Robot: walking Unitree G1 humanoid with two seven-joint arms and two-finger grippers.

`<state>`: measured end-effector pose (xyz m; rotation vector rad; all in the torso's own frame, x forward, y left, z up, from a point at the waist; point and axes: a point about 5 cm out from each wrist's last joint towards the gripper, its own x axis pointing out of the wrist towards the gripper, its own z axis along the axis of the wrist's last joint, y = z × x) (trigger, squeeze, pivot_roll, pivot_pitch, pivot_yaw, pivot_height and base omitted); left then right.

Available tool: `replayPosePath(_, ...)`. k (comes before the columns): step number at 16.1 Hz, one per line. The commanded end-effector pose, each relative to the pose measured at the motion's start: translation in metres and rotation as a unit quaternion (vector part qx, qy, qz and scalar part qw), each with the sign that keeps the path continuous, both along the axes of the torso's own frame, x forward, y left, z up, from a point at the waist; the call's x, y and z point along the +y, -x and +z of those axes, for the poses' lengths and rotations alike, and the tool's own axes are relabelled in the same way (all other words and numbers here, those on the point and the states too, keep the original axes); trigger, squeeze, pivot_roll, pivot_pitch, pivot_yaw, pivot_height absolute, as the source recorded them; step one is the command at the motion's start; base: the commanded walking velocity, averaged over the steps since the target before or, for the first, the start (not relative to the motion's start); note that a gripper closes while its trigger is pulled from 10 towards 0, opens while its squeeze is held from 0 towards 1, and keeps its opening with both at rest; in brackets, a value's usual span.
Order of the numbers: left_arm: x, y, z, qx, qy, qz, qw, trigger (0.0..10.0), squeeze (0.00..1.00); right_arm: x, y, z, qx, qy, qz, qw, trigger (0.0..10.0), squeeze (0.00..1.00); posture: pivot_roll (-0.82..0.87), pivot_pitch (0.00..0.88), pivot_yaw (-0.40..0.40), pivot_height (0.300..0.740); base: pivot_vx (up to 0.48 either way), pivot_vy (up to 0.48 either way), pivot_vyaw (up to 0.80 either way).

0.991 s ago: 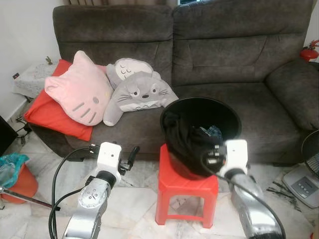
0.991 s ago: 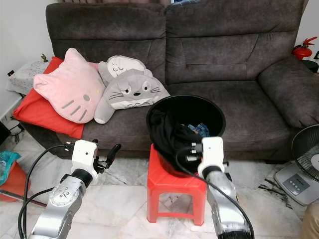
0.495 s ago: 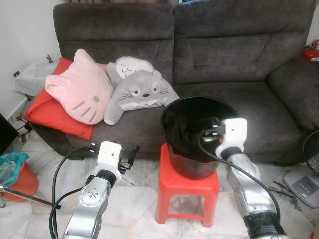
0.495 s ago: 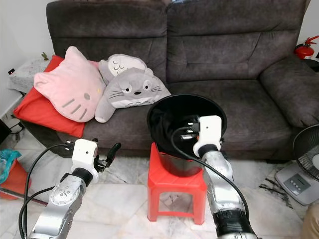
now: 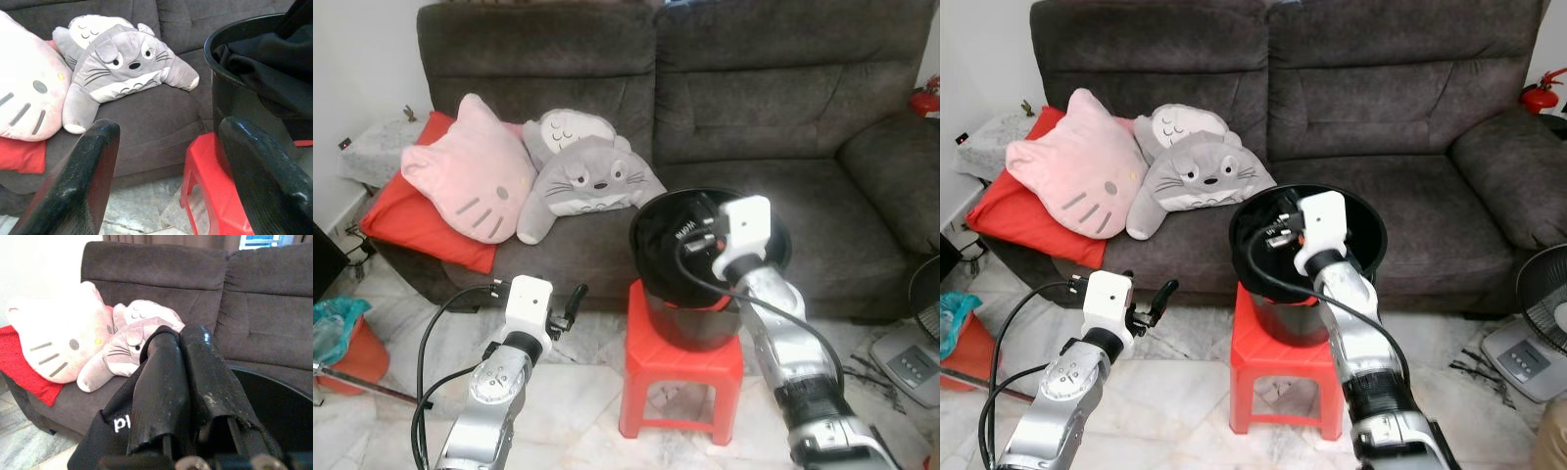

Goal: Hang hanger

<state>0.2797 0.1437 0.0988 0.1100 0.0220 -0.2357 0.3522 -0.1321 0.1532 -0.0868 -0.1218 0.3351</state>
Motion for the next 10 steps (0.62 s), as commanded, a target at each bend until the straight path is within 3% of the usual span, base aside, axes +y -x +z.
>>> replayPosePath(1,0.004,-0.002,0.002,-0.007,-0.014,0.005,1.0,10.0,0.0,0.008,-0.004,0.009,-0.02,0.012,0.026,0.999,0.0,0.0,-0.02,0.0,0.079,0.74,0.0,0.0,0.0)
replayPosePath(3,0.004,-0.003,0.002,-0.007,-0.014,0.004,1.0,10.0,0.0,0.011,-0.005,0.012,-0.024,0.015,0.035,0.999,0.0,0.0,-0.02,0.0,0.079,0.74,0.0,0.0,0.0)
replayPosePath(6,0.003,-0.003,0.002,-0.006,-0.015,0.001,1.0,10.0,0.0,0.027,-0.008,0.031,-0.059,0.034,0.109,0.992,0.0,0.0,-0.02,0.0,0.081,0.74,0.0,0.0,0.0)
replayPosePath(10,0.002,-0.003,0.001,-0.004,-0.015,-0.001,1.0,10.0,0.0,0.032,-0.01,0.005,0.003,0.103,0.123,0.987,0.0,0.0,-0.02,0.0,0.08,0.74,0.0,0.0,0.0)
